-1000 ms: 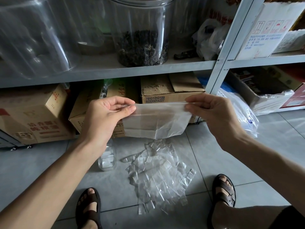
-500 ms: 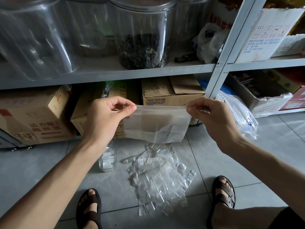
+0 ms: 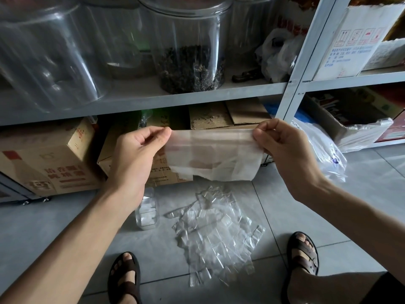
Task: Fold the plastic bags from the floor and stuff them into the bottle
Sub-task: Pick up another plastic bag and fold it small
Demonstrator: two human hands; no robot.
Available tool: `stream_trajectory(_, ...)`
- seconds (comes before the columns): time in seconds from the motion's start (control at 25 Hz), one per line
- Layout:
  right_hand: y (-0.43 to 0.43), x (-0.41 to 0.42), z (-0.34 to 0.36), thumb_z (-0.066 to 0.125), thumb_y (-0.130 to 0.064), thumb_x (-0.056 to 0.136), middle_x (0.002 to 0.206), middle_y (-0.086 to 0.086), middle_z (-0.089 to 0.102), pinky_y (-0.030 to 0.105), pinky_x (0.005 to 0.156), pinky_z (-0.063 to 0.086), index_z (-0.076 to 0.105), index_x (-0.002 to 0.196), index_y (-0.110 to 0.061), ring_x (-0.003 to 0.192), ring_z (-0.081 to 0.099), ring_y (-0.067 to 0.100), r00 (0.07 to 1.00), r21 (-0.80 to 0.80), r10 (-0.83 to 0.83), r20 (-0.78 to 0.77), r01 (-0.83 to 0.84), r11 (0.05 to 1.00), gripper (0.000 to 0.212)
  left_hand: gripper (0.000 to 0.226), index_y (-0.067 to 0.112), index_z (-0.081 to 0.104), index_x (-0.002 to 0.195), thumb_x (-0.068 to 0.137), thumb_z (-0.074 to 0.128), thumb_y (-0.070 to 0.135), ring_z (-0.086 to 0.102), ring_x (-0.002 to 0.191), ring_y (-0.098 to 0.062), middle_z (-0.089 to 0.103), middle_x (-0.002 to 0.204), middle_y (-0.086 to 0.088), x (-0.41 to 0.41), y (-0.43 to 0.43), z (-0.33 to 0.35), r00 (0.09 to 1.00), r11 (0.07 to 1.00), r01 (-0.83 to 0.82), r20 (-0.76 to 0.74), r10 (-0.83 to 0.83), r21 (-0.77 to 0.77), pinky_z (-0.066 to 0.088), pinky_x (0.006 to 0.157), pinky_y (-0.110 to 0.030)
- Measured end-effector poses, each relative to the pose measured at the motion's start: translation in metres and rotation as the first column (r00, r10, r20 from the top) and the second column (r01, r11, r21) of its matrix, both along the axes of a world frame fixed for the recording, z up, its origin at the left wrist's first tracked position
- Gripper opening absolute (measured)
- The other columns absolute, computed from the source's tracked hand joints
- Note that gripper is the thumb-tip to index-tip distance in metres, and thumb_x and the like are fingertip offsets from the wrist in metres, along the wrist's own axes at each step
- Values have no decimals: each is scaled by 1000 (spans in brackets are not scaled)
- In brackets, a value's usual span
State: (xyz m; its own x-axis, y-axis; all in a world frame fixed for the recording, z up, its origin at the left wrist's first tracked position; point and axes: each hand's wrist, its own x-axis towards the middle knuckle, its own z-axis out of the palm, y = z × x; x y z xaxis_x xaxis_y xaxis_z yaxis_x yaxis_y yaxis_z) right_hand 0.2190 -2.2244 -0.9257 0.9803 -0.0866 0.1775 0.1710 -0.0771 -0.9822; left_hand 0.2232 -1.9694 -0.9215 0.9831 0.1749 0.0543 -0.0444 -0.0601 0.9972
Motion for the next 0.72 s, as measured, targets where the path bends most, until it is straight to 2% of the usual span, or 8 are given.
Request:
stream_trajectory(0.08, 0, 0, 1, 62, -6, 95, 67, -11, 63, 14, 61, 46, 66, 86, -11, 65, 56, 4, 1000, -17, -29, 6, 29, 999, 11, 10, 17, 75, 93, 89, 69, 24, 71, 90, -22, 75, 95, -6, 2, 0, 0, 999, 997, -9, -47, 6, -79, 55, 82, -34)
stream_trajectory(0.16, 0, 0, 1, 62, -5, 95, 68, -10, 65, 14, 61, 47, 69, 87, -12, 65, 58, 4, 999, -29, -36, 8, 36, 999, 12, 10, 17, 74, 94, 93, 66, 23, 71, 90, -25, 75, 95, -6, 3, 1, -1, 998, 997, -7, -66, 2, -79, 55, 80, -37)
stream_trajectory(0.32, 0, -1, 2, 63, -3, 94, 67, -13, 66, 11, 61, 46, 70, 87, -12, 64, 58, 0, 999, -58, -38, 19, 39, 998, 13, 30, 20, 73, 96, 83, 65, 46, 73, 91, -31, 74, 102, -11, 0, 1, 4, 985, 991, 93, -135, -106, -98, 57, 77, -40)
stream_trajectory(0.36, 1, -1, 2, 63, -3, 93, 68, -14, 67, 10, 61, 46, 70, 87, -12, 64, 58, -1, 999, -67, -30, 24, 31, 997, 13, 35, 21, 73, 97, 79, 66, 51, 73, 92, -31, 75, 102, -10, -1, 2, 6, 981, 990, 128, -143, -134, -53, 57, 78, -39)
stream_trajectory(0.44, 1, -2, 2, 64, -1, 92, 69, -14, 68, 10, 62, 46, 69, 87, -12, 65, 59, -1, 999, -96, -6, 39, 9, 995, 13, 37, 24, 73, 97, 74, 68, 53, 73, 91, -22, 77, 95, 0, -3, 3, 10, 976, 969, 196, -123, -179, 150, 55, 77, -32)
stream_trajectory(0.56, 2, -4, 1, 66, -3, 91, 74, -12, 70, 15, 67, 47, 70, 85, -17, 70, 62, 2, 996, -184, 39, 76, -24, 983, 15, 35, 29, 74, 97, 68, 74, 48, 71, 85, -2, 77, 88, 13, -6, 3, 16, 948, 840, 317, -116, -297, 441, 51, 78, -20)
stream_trajectory(0.64, 3, -6, -1, 68, -7, 90, 78, -11, 71, 20, 72, 48, 70, 84, -22, 74, 64, 3, 993, -262, 70, 99, -42, 964, 16, 29, 32, 76, 96, 69, 80, 42, 70, 82, 3, 75, 85, 19, -7, 0, 15, 926, 745, 361, -121, -358, 561, 56, 78, -20)
stream_trajectory(0.72, 5, -8, -2, 70, -9, 89, 80, -12, 71, 19, 73, 47, 70, 85, -26, 76, 65, 4, 988, -308, 110, 104, -73, 948, 18, 31, 36, 75, 103, 73, 84, 35, 70, 84, 3, 75, 86, 20, -8, -3, 11, 903, 684, 396, -124, -412, 612, 58, 82, -29)
